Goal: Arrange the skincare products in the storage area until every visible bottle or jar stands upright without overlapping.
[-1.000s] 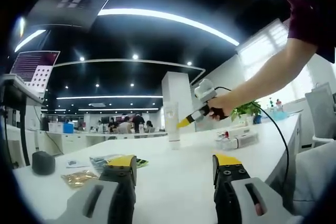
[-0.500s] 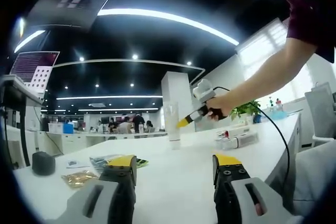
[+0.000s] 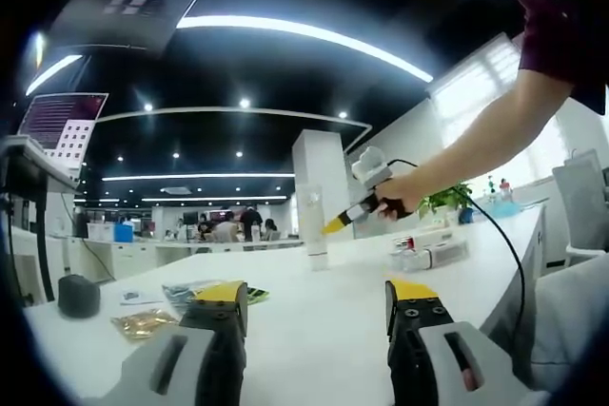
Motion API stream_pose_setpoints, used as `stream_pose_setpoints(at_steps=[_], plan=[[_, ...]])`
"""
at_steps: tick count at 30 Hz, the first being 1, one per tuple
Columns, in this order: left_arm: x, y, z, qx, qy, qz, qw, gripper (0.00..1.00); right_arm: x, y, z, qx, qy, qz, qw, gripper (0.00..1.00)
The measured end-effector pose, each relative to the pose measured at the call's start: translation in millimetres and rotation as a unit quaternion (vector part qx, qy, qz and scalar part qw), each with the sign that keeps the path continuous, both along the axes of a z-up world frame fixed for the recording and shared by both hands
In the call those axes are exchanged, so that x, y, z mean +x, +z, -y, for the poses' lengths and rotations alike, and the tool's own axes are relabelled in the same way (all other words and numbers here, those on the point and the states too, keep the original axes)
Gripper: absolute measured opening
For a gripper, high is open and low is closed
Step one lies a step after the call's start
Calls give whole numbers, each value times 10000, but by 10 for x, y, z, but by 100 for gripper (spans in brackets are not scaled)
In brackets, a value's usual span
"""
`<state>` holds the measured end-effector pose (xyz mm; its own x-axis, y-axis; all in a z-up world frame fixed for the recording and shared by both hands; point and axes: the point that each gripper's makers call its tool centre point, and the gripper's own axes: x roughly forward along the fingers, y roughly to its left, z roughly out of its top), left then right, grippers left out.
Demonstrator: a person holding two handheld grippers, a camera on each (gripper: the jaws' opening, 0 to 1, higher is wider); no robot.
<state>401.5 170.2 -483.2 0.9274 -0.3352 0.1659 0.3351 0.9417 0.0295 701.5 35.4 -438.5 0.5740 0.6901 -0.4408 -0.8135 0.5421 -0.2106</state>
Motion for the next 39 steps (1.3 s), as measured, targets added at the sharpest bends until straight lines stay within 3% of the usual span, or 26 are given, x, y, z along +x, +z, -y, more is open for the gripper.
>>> stream_pose_setpoints(at_steps=[11, 17, 23, 26, 28, 30, 39], plan=[[5, 4, -6, -27, -4, 8, 10000, 61, 7, -14, 17, 41, -31, -43, 10000, 25], [8, -1, -2, -3, 9, -7, 10000, 61, -74, 79, -164, 569, -13, -173, 9982, 42], [8, -4, 4, 7, 10, -20, 10000, 61, 38, 94, -264, 831, -875, -184, 9925, 41], [2, -6, 8, 18, -11, -25, 10000, 61, 66, 100, -320, 899, -1032, -148, 9905, 42], [0, -7, 7, 24, -20, -22, 10000, 61, 92, 66, -300, 826, -1223, -198, 9889, 36], [-1, -7, 6, 26, -22, -18, 10000, 61, 100, 65, -297, 800, -1256, -169, 9887, 30], [0, -7, 3, 20, -17, -13, 10000, 61, 82, 25, -287, 807, -1374, -271, 9868, 30]])
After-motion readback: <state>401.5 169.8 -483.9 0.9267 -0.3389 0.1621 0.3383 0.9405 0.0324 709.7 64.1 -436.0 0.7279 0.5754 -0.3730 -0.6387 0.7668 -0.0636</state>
